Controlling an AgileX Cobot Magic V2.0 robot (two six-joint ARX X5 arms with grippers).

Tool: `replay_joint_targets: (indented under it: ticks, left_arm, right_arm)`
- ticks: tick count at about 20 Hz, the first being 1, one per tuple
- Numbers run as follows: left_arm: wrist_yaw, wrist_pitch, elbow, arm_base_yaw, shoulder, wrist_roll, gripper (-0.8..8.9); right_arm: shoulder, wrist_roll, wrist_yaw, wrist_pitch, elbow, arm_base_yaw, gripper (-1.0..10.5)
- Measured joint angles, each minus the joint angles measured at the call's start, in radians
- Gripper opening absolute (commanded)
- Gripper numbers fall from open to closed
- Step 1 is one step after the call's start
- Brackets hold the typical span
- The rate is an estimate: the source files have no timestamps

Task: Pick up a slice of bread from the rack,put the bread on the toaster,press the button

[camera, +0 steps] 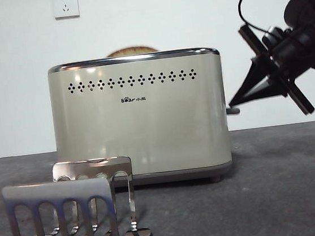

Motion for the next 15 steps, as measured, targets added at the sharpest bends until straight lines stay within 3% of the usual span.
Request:
replay_joint_targets:
  ticks: [15]
  left_arm:
    - [0.000,0.000,0.000,0.000,0.000,0.000,-0.08]
  right_arm:
    - [0.051,-0.048,0.030,-0.056,0.023,0.000,-0.1]
